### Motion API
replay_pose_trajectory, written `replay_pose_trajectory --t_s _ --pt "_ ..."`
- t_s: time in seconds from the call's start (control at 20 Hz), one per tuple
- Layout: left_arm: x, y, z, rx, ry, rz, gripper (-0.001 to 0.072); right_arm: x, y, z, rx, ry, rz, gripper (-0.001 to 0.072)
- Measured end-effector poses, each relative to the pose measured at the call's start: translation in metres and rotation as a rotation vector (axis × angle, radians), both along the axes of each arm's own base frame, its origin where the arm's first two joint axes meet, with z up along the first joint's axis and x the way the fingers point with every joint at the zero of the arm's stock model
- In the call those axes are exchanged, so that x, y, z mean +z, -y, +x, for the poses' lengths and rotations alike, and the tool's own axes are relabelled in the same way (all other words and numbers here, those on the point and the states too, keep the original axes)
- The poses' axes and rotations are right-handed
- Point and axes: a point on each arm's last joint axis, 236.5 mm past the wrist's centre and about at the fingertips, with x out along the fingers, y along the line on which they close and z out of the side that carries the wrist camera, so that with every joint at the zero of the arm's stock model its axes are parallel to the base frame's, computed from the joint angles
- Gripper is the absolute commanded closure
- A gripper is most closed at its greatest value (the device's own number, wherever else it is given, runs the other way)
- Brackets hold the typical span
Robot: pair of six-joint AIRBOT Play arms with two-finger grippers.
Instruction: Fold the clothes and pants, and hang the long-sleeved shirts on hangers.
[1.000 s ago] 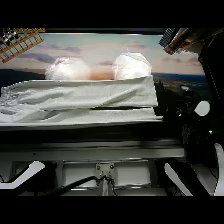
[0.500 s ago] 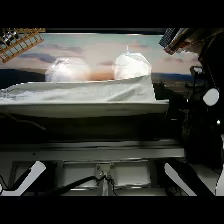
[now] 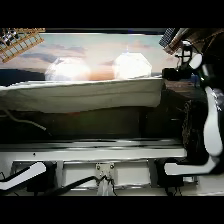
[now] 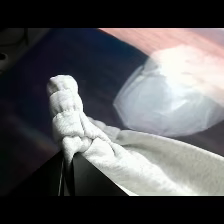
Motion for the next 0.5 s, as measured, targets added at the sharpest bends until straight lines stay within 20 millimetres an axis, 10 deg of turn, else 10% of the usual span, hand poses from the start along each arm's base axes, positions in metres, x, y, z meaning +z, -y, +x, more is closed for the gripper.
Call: replay_pose_trajectory --t_s 0.4,0.45,0.5 --pt "-0.061 0.022 0.066 -0.083 0.068 0.014 0.0678 -0.079 -0.002 0.083 0.007 0.002 0.045 0.0630" --pt "-0.065 0.026 0.072 -0.085 0.078 0.002 0.0625 -0.085 -0.002 0.090 0.004 0.009 0.048 0.0411" --pt "-0.069 0.030 0.077 -0.089 0.087 -0.008 0.0377 -0.089 -0.003 0.094 0.002 0.016 0.052 0.0182"
